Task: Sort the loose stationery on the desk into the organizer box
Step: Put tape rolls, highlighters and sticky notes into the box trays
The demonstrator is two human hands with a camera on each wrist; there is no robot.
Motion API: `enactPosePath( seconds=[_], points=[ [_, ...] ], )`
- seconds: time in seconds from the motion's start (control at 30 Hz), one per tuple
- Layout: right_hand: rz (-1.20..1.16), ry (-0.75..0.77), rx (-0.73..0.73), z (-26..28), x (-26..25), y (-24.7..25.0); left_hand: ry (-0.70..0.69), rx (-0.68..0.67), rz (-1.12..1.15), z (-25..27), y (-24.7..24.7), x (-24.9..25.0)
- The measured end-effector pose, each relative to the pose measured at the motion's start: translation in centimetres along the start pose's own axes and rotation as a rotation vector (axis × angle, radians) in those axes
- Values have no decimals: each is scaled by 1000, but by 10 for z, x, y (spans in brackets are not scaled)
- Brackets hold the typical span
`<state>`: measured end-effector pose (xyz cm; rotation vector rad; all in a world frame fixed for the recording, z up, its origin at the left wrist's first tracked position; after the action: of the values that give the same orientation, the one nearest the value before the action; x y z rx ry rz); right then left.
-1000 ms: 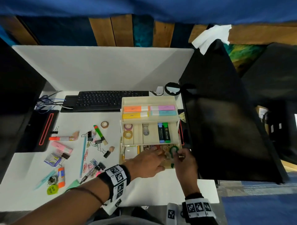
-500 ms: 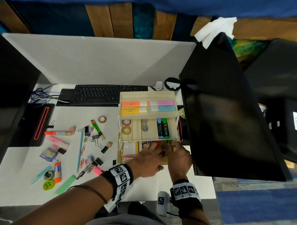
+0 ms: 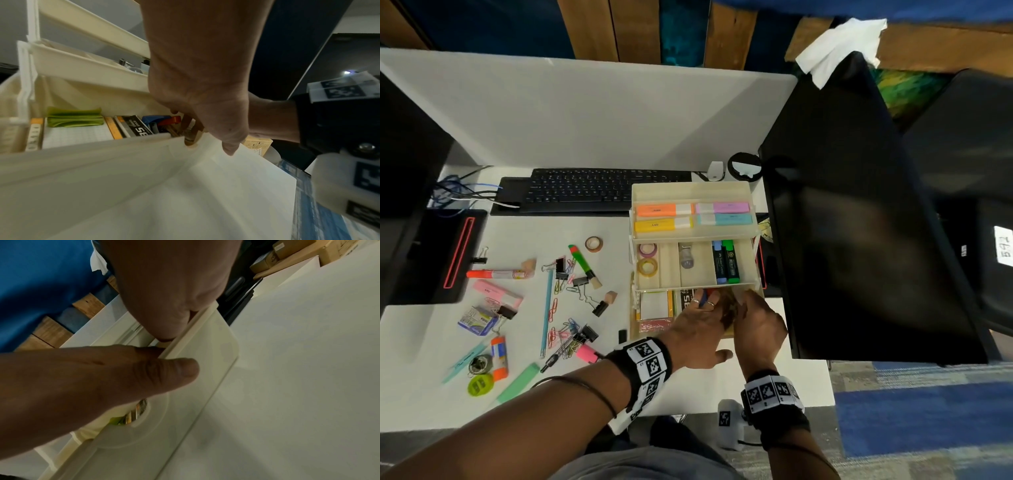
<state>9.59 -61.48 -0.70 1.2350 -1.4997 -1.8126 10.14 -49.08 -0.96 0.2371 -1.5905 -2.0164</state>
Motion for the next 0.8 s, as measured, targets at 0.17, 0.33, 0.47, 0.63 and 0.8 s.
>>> enactPosePath(
  seconds=[0.17,0.33,0.47,0.63,0.8],
  points=[
    [137,22,-47,-5,-9,-1,-5,3,-4,3,0,1],
    [244,-29,-230,-20,-18,-10,13,6,-29,6,-4,0],
    [223,-21,-233,-22,-16,-10,23,56,-36,10,-6,-1],
    [233,1,-225,-23,-18,-11,31,126,-21,12,-16,-1],
    [252,-1,-243,-25,-18,-13,46,192,14,13,-21,0]
  ],
)
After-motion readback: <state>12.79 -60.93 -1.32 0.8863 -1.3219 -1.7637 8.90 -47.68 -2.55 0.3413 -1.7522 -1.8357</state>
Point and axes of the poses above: each hand's wrist, its own z-axis away from the middle knuckle, its own y-axis out of the back of the hand, x = y × z, the point moved 4 cm from there along -z, towards the middle knuckle, and after that the axes turned 14 degrees about -y, right-handed, at the moved point
